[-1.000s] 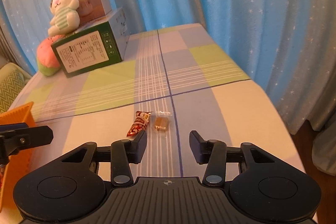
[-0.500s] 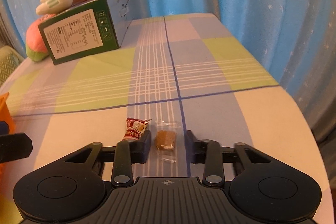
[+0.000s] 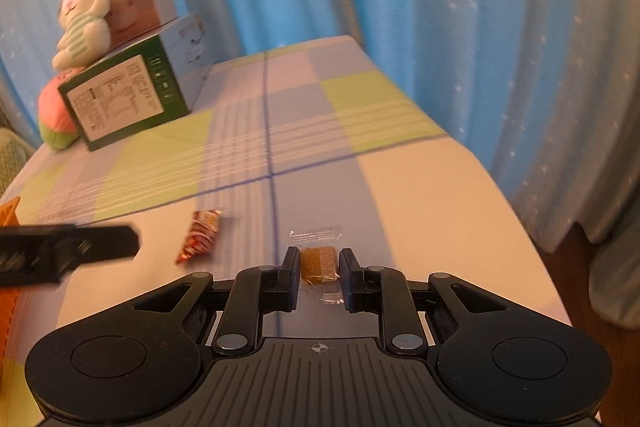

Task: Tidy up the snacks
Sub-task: 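Grasp the red-brown wrapped candy with the left gripper while the right grasps the clear-wrapped candy, then carry the red-brown candy into the orange tray with the left gripper while the right carries the clear candy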

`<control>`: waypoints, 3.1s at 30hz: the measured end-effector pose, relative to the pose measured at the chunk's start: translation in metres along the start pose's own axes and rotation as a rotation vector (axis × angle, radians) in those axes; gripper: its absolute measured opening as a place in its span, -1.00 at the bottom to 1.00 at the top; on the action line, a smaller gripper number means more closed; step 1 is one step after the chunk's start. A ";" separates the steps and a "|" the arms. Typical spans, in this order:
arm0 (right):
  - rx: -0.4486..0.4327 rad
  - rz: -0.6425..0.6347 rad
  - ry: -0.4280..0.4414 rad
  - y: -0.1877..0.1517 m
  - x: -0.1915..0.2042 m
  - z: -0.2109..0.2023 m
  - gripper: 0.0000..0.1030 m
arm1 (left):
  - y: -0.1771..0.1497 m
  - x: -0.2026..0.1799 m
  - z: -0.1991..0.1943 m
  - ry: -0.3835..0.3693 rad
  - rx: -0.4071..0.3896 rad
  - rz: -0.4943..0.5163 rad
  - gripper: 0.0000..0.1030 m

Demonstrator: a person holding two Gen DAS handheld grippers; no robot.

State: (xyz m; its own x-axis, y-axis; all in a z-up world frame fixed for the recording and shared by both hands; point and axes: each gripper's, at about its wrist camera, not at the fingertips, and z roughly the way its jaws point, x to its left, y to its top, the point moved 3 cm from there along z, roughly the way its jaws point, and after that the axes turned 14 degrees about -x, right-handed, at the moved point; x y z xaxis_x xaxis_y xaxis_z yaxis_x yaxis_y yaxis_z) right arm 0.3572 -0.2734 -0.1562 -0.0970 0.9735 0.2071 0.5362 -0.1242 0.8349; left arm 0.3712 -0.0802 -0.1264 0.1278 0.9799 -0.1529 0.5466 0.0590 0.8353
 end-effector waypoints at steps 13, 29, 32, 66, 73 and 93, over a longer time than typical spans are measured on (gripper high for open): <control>0.005 0.018 -0.015 -0.012 -0.016 -0.014 -0.59 | -0.021 -0.010 0.056 -0.002 0.000 0.055 -0.21; 0.016 0.018 0.028 -0.004 0.005 -0.030 -0.59 | -0.025 -0.009 -0.009 -0.018 0.003 0.038 -0.64; 0.009 0.019 0.050 0.005 0.015 -0.048 -0.59 | -0.018 -0.007 -0.033 -0.017 -0.015 0.024 -0.65; -0.043 -0.087 0.274 0.001 0.184 -0.240 -0.59 | -0.031 0.082 -0.314 0.125 -0.144 -0.088 -0.65; -0.025 -0.129 0.335 -0.014 0.222 -0.249 -0.59 | -0.038 0.112 -0.341 0.185 -0.154 -0.115 -0.65; 0.011 -0.178 0.405 -0.027 0.268 -0.234 -0.59 | -0.042 0.153 -0.356 0.243 -0.161 -0.165 -0.65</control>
State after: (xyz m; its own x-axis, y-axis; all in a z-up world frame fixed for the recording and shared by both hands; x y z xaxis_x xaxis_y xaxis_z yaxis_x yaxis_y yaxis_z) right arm 0.1207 -0.0536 -0.0038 -0.5083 0.8255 0.2452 0.4902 0.0433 0.8705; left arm 0.0734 0.1347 0.0030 -0.1634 0.9702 -0.1792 0.4033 0.2314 0.8853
